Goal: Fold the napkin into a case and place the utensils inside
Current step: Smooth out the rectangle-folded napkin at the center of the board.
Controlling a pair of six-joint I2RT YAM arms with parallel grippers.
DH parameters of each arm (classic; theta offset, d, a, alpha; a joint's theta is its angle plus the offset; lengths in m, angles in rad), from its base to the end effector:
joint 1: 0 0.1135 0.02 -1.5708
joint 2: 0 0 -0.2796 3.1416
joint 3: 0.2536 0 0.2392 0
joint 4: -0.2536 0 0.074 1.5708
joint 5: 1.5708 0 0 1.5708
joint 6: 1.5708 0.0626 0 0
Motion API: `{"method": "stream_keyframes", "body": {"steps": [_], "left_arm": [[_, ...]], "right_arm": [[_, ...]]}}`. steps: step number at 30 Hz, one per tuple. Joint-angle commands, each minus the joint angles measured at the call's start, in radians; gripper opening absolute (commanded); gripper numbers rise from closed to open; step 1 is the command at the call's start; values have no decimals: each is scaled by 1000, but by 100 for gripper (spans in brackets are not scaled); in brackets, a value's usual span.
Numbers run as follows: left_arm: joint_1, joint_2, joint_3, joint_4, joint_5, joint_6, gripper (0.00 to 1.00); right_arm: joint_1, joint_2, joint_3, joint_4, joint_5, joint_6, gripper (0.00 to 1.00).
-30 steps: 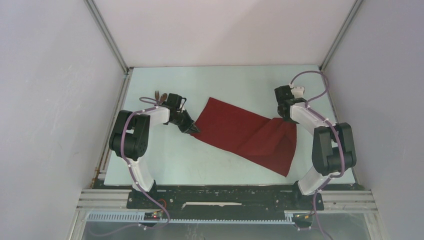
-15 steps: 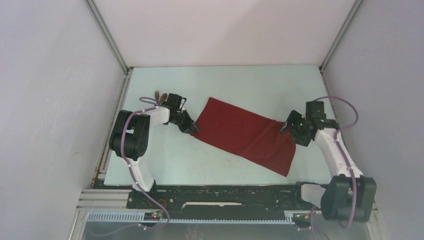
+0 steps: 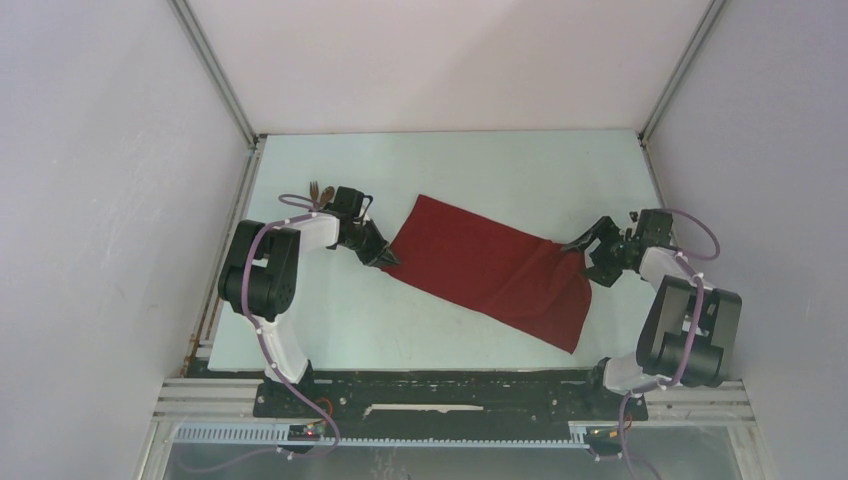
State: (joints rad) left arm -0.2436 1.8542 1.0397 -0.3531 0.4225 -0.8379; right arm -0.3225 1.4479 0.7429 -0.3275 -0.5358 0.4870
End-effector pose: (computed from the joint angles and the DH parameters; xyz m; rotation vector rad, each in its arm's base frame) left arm 0.3356 -0.1099 0.1341 -0.7266 2.8063 -0.8372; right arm 0.2629 -0.0542 0.1769 0.8272 2.4213 0.7558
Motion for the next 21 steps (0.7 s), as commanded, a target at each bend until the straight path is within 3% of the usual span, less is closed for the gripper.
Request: {"method": "stream_keyframes", "body": {"steps": [1,8,13,17,21], "left_arm": [[-2,17,-16,-9,-58,14,15],[-3,19,-14,-9,-52,14,15],[-3,20,-16,-9,-54,14,15],[-3,23,-19,-4,-56,8,15],[-4,31,-20,0,-58,5,15]], "right_arm": [[-29,53,38,121,-52,20,88],[-44,210,93,247,-117,138,77],[-63,256,106,247,-43,174,52],[-105,267,101,238,-26,201,16],[-139,161,70,193,34,211,11]]}}
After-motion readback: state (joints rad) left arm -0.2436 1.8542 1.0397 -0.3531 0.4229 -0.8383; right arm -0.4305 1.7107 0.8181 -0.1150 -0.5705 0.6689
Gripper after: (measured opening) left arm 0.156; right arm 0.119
